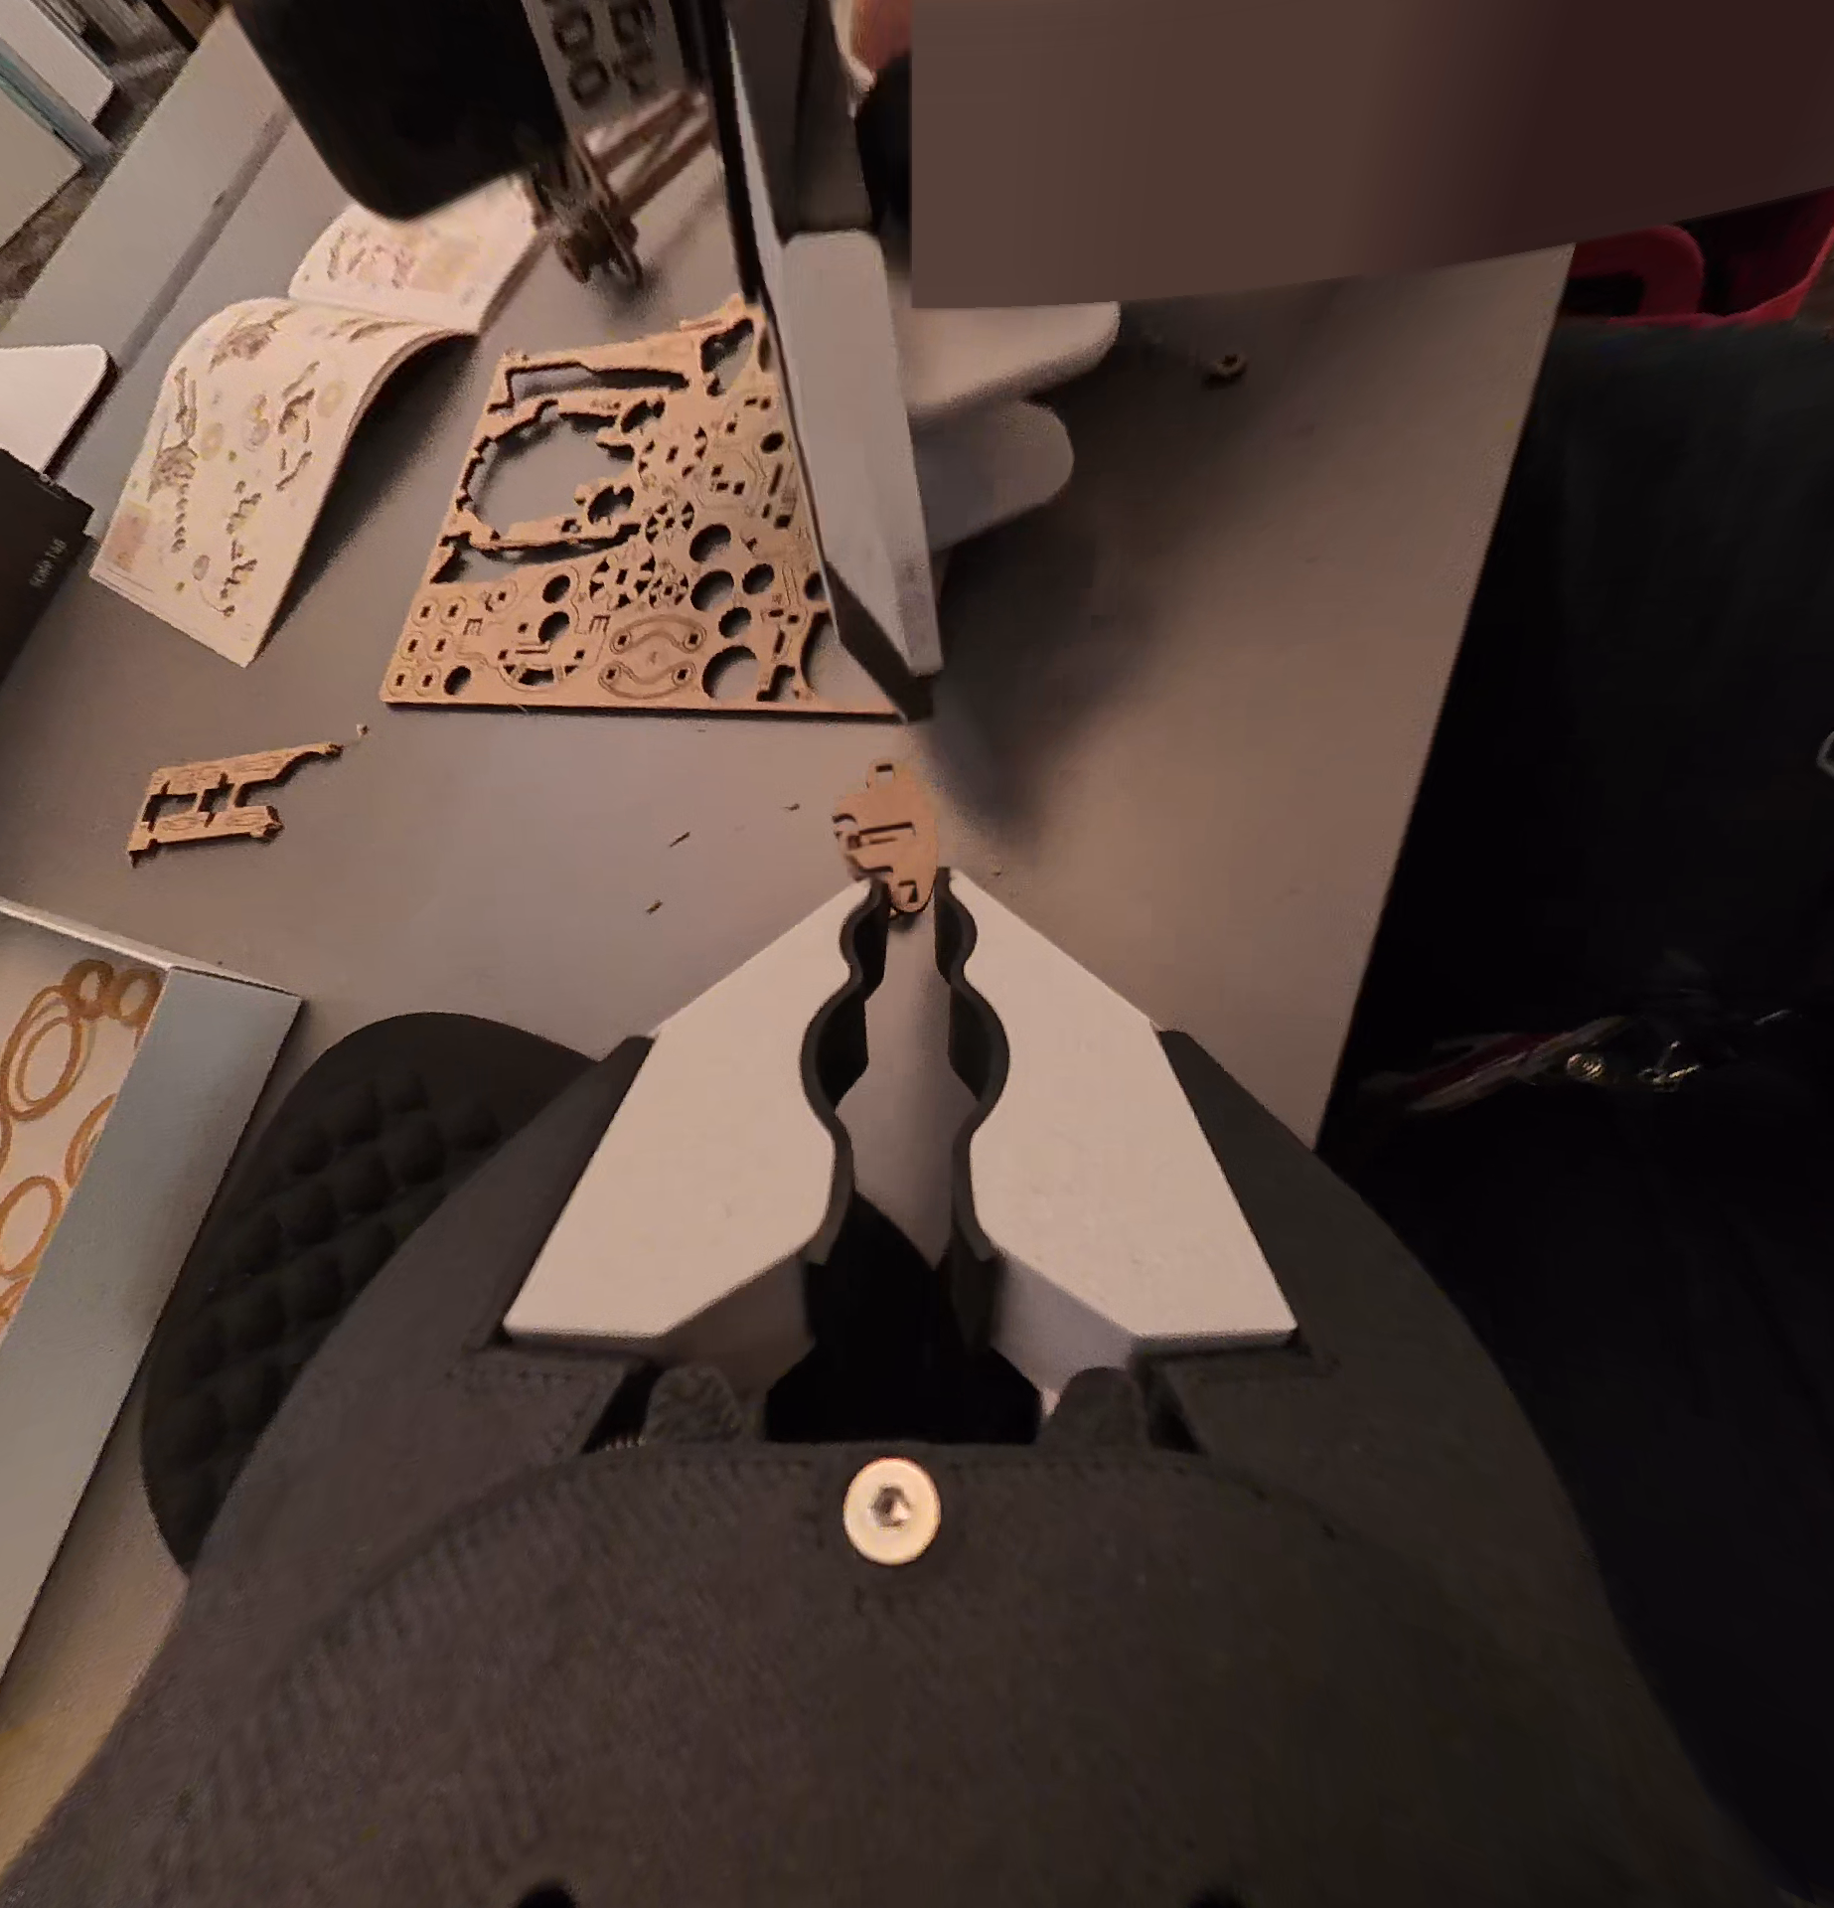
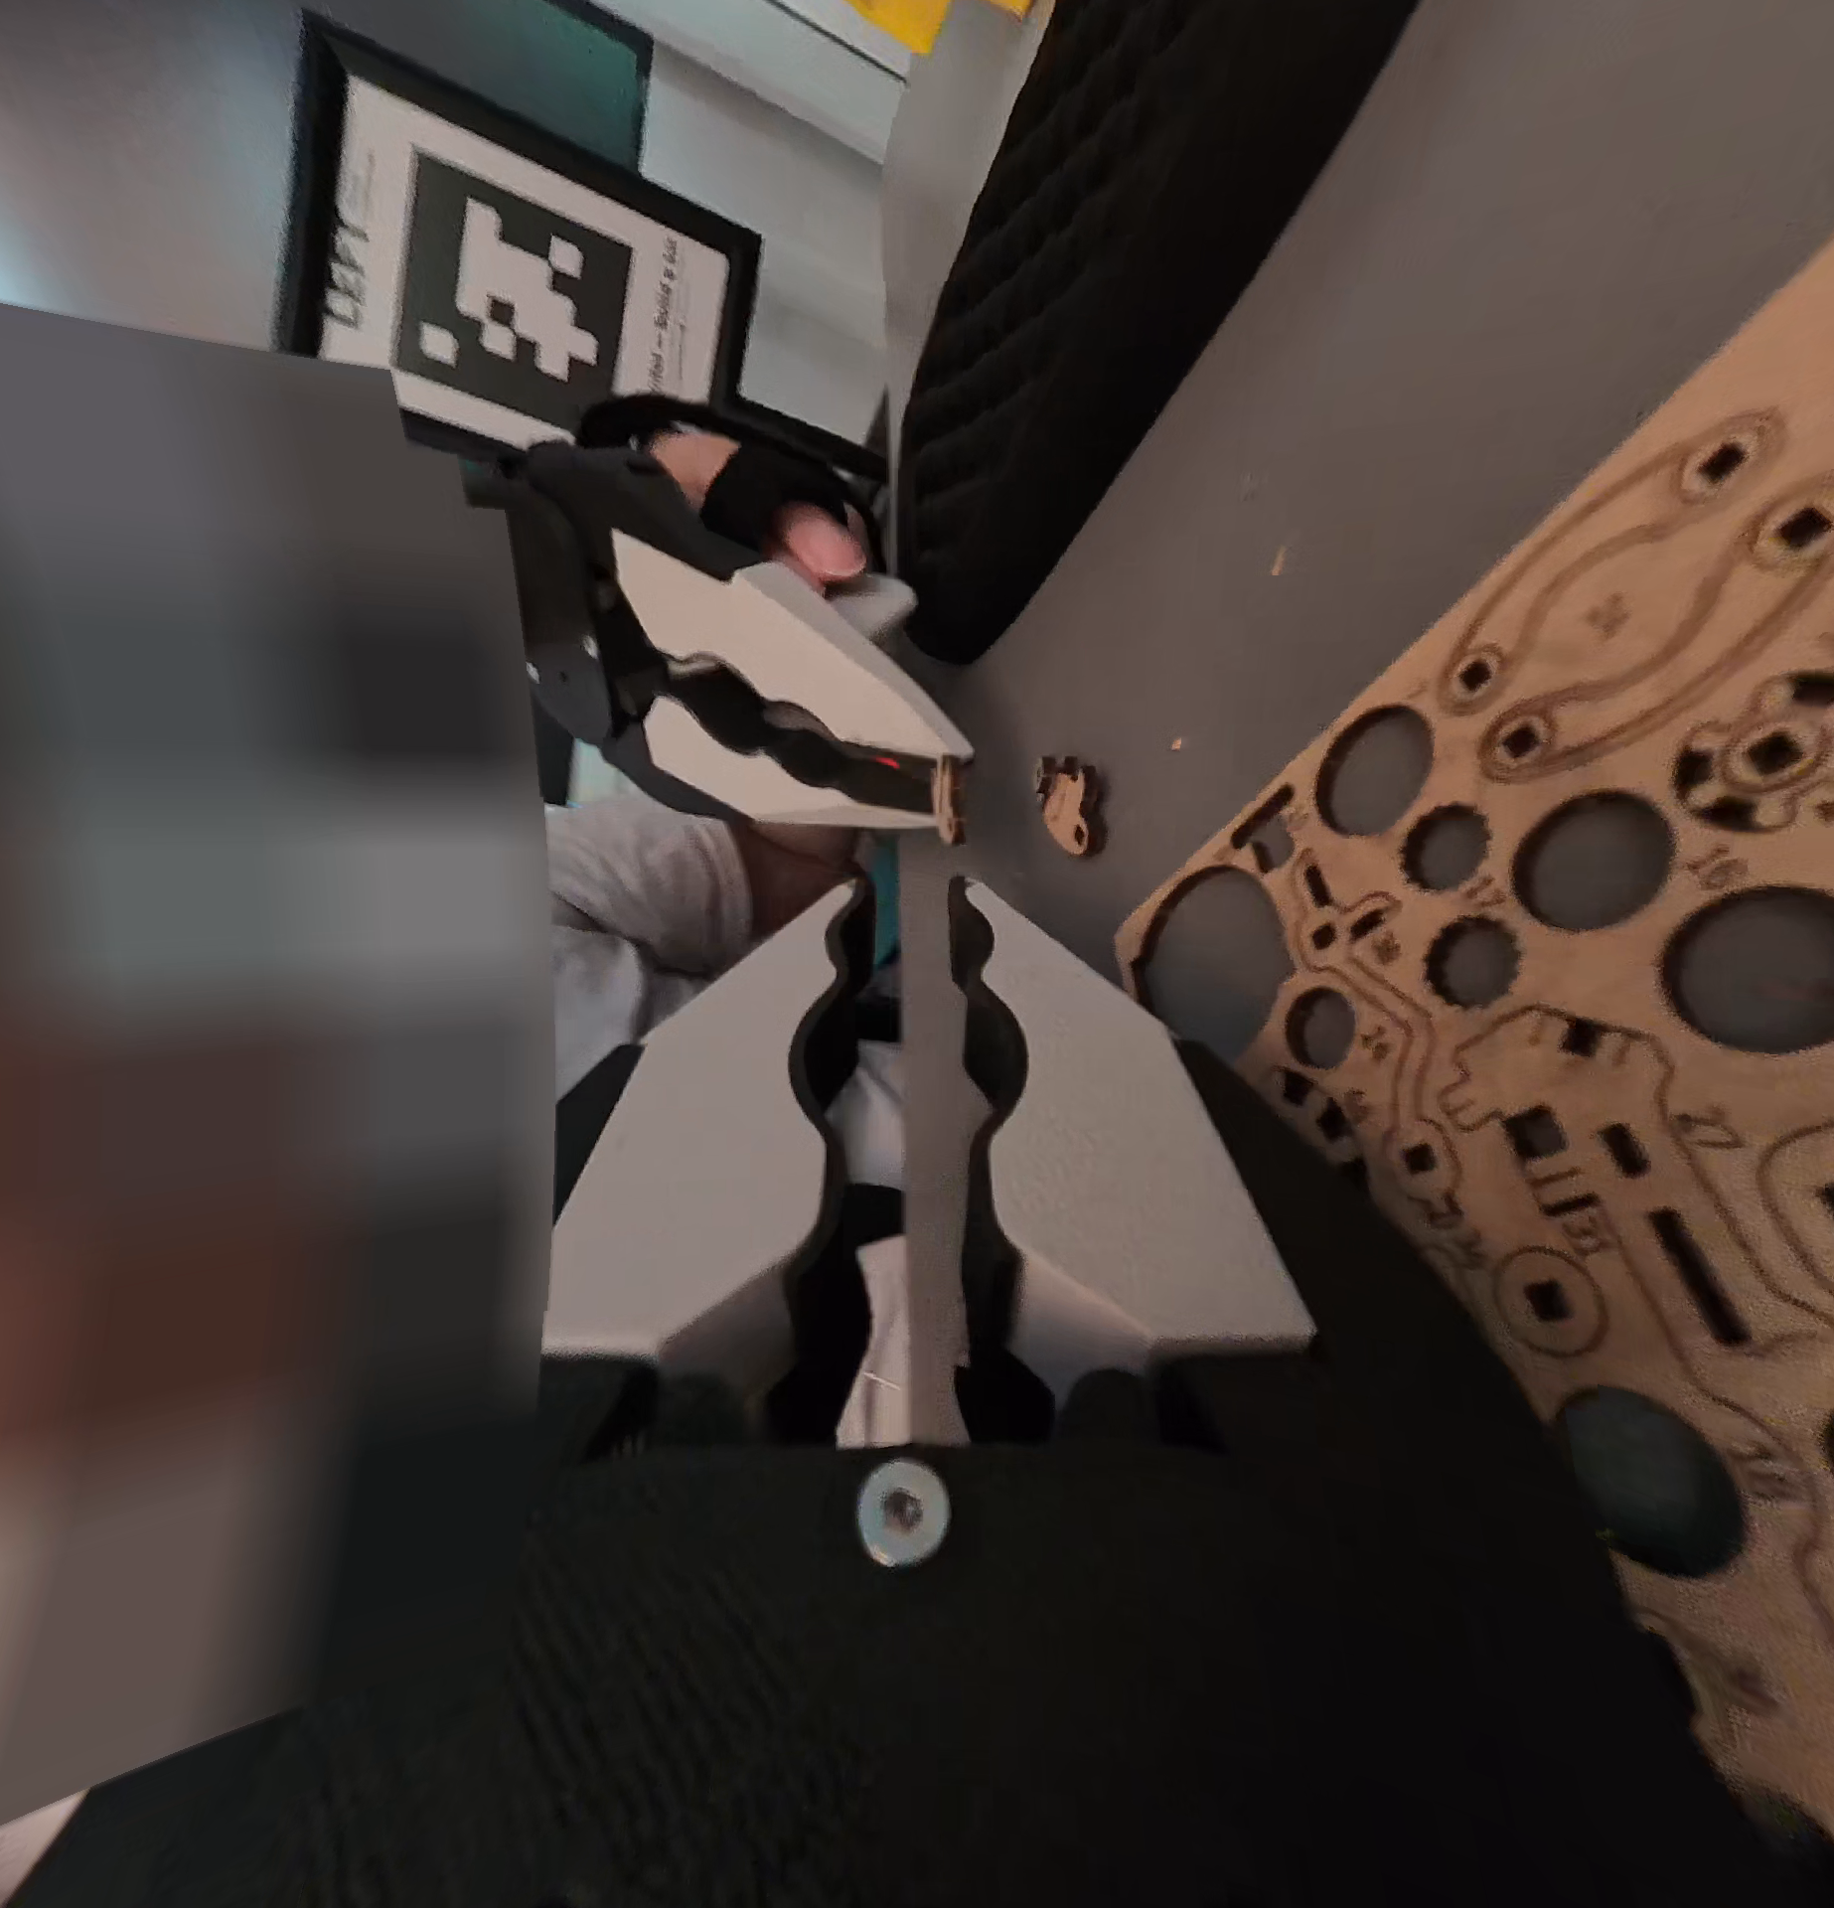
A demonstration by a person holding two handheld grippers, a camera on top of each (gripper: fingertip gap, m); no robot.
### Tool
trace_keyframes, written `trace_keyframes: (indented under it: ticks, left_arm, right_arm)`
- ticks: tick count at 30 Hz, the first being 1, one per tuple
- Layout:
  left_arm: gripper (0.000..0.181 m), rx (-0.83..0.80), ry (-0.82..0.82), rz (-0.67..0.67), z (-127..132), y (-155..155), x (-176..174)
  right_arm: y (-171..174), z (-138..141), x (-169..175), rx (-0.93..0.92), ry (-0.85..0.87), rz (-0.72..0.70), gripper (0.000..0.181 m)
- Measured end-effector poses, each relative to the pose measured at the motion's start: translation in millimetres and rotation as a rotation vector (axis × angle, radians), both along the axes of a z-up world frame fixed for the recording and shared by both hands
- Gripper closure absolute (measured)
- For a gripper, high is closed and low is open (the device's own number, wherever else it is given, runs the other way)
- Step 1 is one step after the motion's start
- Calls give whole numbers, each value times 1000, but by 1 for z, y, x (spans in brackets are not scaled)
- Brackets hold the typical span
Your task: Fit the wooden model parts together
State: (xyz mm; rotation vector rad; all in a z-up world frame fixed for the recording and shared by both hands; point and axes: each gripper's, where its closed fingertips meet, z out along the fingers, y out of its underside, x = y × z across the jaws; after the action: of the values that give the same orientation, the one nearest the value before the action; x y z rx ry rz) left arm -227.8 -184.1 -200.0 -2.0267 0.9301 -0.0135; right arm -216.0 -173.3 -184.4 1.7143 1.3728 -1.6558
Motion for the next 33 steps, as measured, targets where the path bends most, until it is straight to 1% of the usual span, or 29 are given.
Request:
trace_keyframes:
  ticks: [2,5,8,11,12,15,19,25,28,33]
  left_arm:
    - [174,-29,16,-21,-5,0,-1]
    - [174,-55,38,-54,-9,2,0]
    - [174,-67,40,-78,-9,3,2]
    - [174,-88,40,-107,-8,3,5]
    - [174,-99,50,-109,-9,3,5]
    - [174,-137,71,-115,-10,3,3]
    - [174,-152,60,-126,-9,2,6]
    - [174,-162,48,-120,-10,2,5]
    - [174,-160,40,-124,-9,1,7]
    - [174,-152,43,-122,-9,1,7]
  right_arm:
    - [6,-4,-3,137,59,2,169]
    - [3,8,-5,274,214,28,169]
    - [2,18,-9,429,385,33,162]
    - [6,7,-10,652,494,74,146]
    - [4,2,-9,704,517,109,145]
    - [-4,-11,-5,822,554,200,146]
    - [2,-22,-6,1053,614,225,156]
    - [0,-19,-7,1175,689,231,174]
    - [0,-22,-6,1186,689,244,175]
    - [2,-18,-6,1204,713,242,176]
